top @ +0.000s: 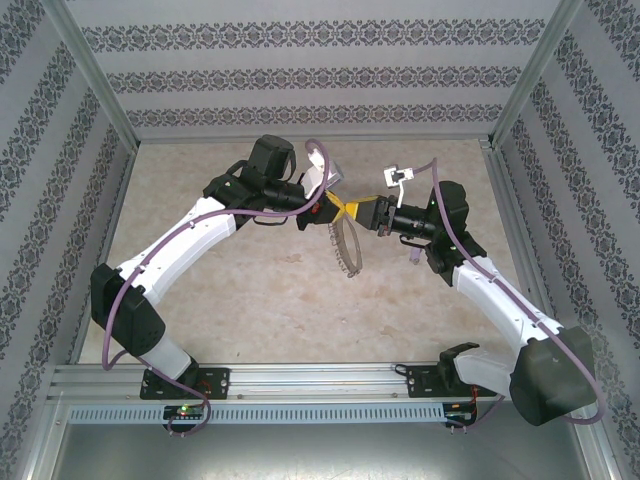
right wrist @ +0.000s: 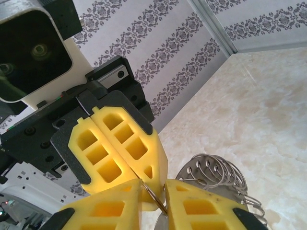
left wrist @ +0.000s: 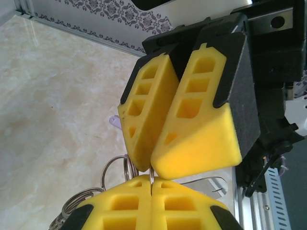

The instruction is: Put the keys on the keyring

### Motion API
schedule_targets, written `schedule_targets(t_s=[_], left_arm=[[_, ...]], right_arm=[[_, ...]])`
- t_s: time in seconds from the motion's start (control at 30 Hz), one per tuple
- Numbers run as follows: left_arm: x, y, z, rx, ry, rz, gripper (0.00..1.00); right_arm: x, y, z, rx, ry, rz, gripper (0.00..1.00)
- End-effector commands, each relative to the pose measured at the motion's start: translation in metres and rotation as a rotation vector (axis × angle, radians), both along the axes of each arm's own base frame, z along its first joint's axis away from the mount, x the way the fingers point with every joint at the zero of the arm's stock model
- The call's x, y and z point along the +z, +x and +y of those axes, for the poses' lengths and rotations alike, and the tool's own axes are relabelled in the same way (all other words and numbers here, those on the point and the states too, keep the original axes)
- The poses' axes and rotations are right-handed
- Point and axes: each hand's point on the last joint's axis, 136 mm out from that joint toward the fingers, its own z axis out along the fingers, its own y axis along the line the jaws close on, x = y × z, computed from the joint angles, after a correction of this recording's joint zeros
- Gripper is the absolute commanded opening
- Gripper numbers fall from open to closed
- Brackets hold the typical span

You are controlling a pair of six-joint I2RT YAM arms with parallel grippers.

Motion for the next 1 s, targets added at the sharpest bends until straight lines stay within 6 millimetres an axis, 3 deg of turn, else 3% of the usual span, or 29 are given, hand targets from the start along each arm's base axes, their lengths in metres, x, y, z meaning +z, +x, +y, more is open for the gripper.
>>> schedule_targets(t_s=[0.0,0.37,0.5,0.97], left_arm=[[0.042,-0.010,-0.005,-0.064,-0.112,-0.066,0.00],[0.052,-0.013,-0.007,-0.079,-0.139,-0.070,0.00],[0.054,-0.013,-0.006,-0.081,-0.141,-0.075,0.00],[0.053,-0.013,-0.006,-0.079,-0.138,-0.073,0.00]], right_arm=[[0.003,-0.022,0.007,0.108,0.014,-0.029,0.19],[0.000,-0.035,0.005,0.165,0.013,-0.031,0.17],[-0.001,-0.038,0.002,0.160,0.011,-0.029,0.24],[-0.003,-0.044,-0.002,0.153,0.012,-0.025,0.19]])
